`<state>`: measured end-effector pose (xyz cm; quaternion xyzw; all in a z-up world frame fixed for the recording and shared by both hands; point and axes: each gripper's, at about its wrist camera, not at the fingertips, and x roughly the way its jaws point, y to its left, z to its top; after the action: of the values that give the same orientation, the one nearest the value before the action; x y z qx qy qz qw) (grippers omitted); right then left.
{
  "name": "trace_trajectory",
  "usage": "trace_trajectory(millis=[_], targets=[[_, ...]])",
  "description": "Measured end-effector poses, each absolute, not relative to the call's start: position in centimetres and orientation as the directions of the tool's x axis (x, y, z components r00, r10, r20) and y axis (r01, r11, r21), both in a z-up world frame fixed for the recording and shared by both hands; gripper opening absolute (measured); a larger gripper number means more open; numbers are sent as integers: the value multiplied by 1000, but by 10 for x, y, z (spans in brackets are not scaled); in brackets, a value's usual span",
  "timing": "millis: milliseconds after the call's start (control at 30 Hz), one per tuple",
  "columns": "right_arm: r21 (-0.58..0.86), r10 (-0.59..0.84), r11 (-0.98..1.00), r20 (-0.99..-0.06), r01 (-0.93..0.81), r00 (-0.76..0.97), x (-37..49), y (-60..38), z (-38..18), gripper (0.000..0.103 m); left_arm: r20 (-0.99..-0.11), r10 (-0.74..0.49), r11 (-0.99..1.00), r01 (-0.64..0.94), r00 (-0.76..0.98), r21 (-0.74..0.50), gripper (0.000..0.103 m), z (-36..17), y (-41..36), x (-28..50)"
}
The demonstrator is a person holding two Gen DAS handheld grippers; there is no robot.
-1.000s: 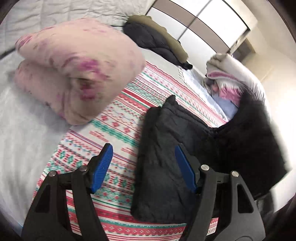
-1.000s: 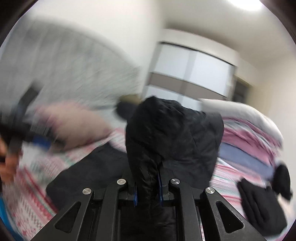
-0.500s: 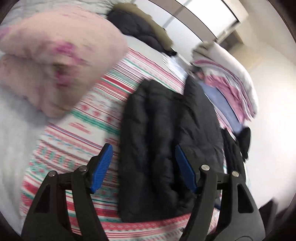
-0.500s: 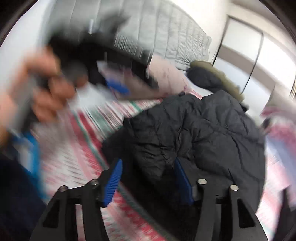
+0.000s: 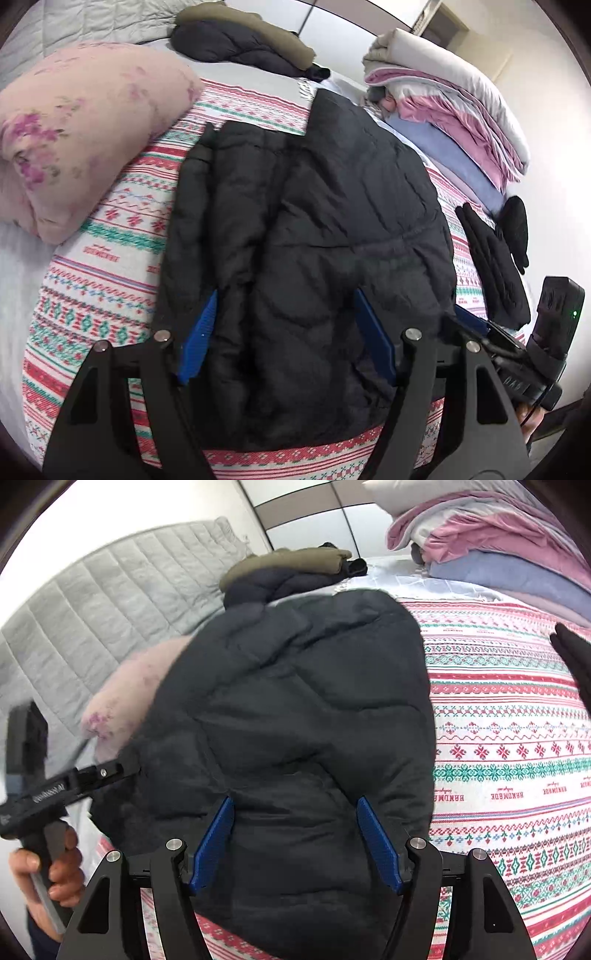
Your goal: Fold large clothes
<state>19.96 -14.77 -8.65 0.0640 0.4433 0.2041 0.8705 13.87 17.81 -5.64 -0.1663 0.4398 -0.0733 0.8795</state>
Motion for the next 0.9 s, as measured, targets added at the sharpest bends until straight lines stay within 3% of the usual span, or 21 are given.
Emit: trace_trajectory(millis=[67, 167, 267, 400, 567, 767, 900], targets=[[243, 397, 909, -754, -340, 523, 196, -131, -87, 70, -750, -248, 945, -17, 614, -327, 33, -55, 175, 137], [145, 345, 910, -785, -388, 515, 190, -108, -101, 70, -745, -248, 938, -37, 619, -344, 19, -49, 183, 128], [146, 336, 909, -809, -390, 482, 193, -98, -113, 70, -729, -271, 921, -52, 628, -387, 20, -42, 197, 119], [108, 306, 908, -831, -405, 464, 194, -81, -127, 70, -756, -243, 932, -70, 608, -356, 28, -45, 206, 120], [63, 278, 900, -844, -431, 458, 192, -65, -131, 70, -691, -239, 915, -81, 682, -396, 56, -28, 214, 117], [50, 268, 902, -844, -430, 465, 192, -58, -132, 70, -624, -257, 930, 13, 738, -367, 64, 0, 184, 128], [58, 281, 901, -832, -430, 477, 189, -61, -128, 71, -700, -146, 970, -38, 699, -241, 64, -14, 160, 164]])
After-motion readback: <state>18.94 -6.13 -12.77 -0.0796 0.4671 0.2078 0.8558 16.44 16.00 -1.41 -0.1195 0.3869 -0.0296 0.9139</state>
